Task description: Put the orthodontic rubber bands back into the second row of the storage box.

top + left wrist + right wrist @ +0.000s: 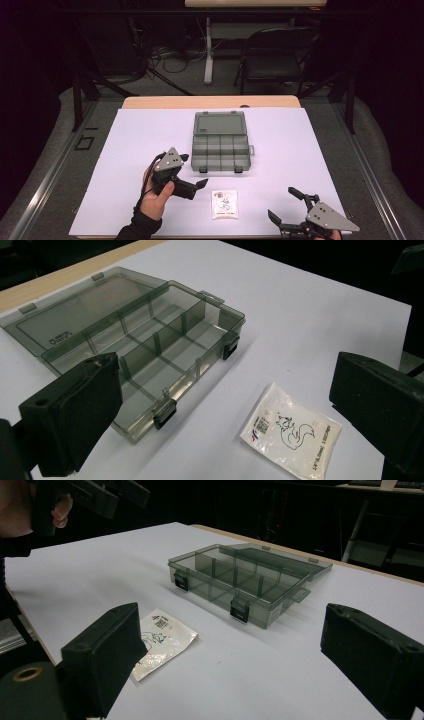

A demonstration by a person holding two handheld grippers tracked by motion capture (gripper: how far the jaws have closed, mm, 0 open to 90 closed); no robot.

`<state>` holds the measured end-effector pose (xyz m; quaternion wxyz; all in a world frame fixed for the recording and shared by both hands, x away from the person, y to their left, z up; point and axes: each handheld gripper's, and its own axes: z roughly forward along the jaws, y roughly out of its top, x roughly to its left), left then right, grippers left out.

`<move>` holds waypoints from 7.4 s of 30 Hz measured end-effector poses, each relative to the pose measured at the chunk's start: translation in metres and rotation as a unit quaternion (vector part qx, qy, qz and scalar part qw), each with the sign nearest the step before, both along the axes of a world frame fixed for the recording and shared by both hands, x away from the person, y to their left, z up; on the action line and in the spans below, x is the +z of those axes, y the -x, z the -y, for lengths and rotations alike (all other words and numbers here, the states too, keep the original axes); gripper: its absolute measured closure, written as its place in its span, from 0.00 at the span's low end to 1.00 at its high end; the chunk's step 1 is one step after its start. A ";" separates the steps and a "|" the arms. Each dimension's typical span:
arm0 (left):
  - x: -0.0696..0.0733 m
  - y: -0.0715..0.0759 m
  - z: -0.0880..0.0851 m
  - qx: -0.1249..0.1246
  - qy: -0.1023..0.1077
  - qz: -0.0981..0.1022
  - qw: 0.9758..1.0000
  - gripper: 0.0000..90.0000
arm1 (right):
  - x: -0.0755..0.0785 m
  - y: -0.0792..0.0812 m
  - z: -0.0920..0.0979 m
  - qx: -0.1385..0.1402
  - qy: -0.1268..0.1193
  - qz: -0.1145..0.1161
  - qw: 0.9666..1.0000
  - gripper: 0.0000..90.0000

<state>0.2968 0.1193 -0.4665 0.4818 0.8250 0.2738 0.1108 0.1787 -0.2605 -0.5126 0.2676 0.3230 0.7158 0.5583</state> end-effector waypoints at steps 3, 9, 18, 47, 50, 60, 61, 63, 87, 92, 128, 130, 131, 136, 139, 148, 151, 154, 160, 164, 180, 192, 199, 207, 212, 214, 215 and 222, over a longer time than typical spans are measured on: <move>-0.002 -0.003 0.004 -0.002 -0.002 -0.007 1.000 0.01 | 0.000 0.000 0.000 0.000 0.000 0.000 1.000 0.10; -0.006 -0.007 0.012 -0.001 -0.013 -0.019 1.000 0.02 | 0.000 0.000 0.000 0.001 0.000 0.000 1.000 0.10; -0.014 -0.013 0.022 -0.008 -0.028 -0.044 0.999 0.02 | 0.000 0.000 0.000 0.001 0.000 0.000 1.000 0.10; -0.044 -0.016 0.053 -0.038 -0.085 -0.086 0.992 0.11 | -0.001 0.000 -0.001 0.003 -0.001 -0.005 1.000 0.10; -0.048 -0.017 0.056 -0.045 -0.089 -0.090 0.991 0.18 | -0.001 0.000 -0.001 0.003 -0.001 -0.005 1.000 0.10; -0.056 -0.016 0.062 -0.061 -0.091 -0.102 0.989 0.32 | -0.001 0.000 -0.001 0.003 -0.001 -0.003 1.000 0.10; -0.057 -0.016 0.062 -0.061 -0.090 -0.101 0.989 0.33 | -0.001 0.000 -0.002 0.003 -0.001 -0.004 1.000 0.10; -0.057 -0.016 0.063 -0.063 -0.091 -0.101 0.989 0.36 | -0.001 0.000 -0.002 0.003 -0.001 -0.004 1.000 0.10; -0.074 -0.015 0.073 -0.084 -0.104 -0.094 0.987 0.63 | -0.001 -0.001 -0.001 0.007 0.005 -0.006 1.000 0.10; -0.076 -0.016 0.074 -0.081 -0.102 -0.101 0.986 0.65 | -0.001 -0.001 -0.001 0.006 0.002 -0.005 1.000 0.10; -0.079 -0.013 0.071 -0.105 -0.116 -0.096 0.983 0.99 | -0.001 -0.001 0.000 0.003 0.001 -0.008 1.000 0.10; -0.076 -0.013 0.069 -0.107 -0.111 -0.095 0.984 0.99 | -0.001 -0.001 0.000 0.003 0.001 -0.008 1.000 0.10; -0.075 -0.012 0.069 -0.105 -0.112 -0.093 0.984 1.00 | -0.001 -0.001 0.000 0.003 0.001 -0.008 1.000 0.10; -0.064 -0.010 0.062 -0.107 -0.100 -0.084 0.986 1.00 | 0.000 -0.001 0.001 0.002 0.003 -0.005 1.000 0.10; -0.059 -0.008 0.059 -0.107 -0.092 -0.079 0.987 1.00 | 0.000 -0.001 0.001 0.002 0.002 -0.006 1.000 0.10; -0.044 0.000 0.055 -0.116 -0.082 -0.062 0.988 1.00 | 0.000 -0.001 0.001 0.001 0.002 -0.005 1.000 0.10; -0.038 0.002 0.054 -0.119 -0.078 -0.055 0.988 1.00 | 0.000 -0.001 0.001 0.001 0.002 -0.005 1.000 0.10; -0.030 0.004 0.052 -0.121 -0.075 -0.045 0.989 1.00 | 0.000 -0.001 0.001 0.001 0.002 -0.006 1.000 0.10; -0.018 0.004 0.048 -0.120 -0.073 -0.032 0.990 1.00 | 0.000 -0.001 0.001 0.001 0.002 -0.006 1.000 0.10; -0.013 0.002 0.045 -0.116 -0.075 -0.027 0.990 1.00 | 0.000 -0.001 0.001 0.001 0.002 -0.005 1.000 0.10; 0.006 -0.013 0.032 -0.094 -0.069 -0.012 0.993 1.00 | 0.000 -0.001 0.001 0.001 0.002 -0.006 1.000 0.10; 0.026 -0.041 0.023 -0.069 -0.071 -0.001 0.995 1.00 | 0.000 -0.001 0.001 0.001 0.002 -0.006 1.000 0.10; 0.041 -0.057 0.019 -0.056 -0.067 0.005 0.996 1.00 | 0.000 -0.001 0.001 0.000 0.001 -0.005 1.000 0.10; 0.053 -0.074 0.014 -0.041 -0.068 0.005 0.997 1.00 | -0.001 -0.001 0.002 0.000 -0.001 -0.006 1.000 0.10; 0.054 -0.082 0.015 -0.041 -0.072 0.002 0.997 1.00 | -0.001 -0.002 0.003 -0.002 -0.001 -0.009 1.000 0.10; 0.054 -0.085 0.016 -0.041 -0.073 0.003 0.996 1.00 | -0.002 -0.003 0.003 -0.005 -0.008 -0.007 1.000 0.10; 0.054 -0.086 0.017 -0.041 -0.074 0.002 0.996 1.00 | -0.002 -0.002 0.004 -0.004 -0.002 -0.010 1.000 0.10; 0.052 -0.094 0.022 -0.045 -0.078 -0.002 0.996 1.00 | -0.002 -0.003 0.004 -0.002 -0.002 -0.010 1.000 0.10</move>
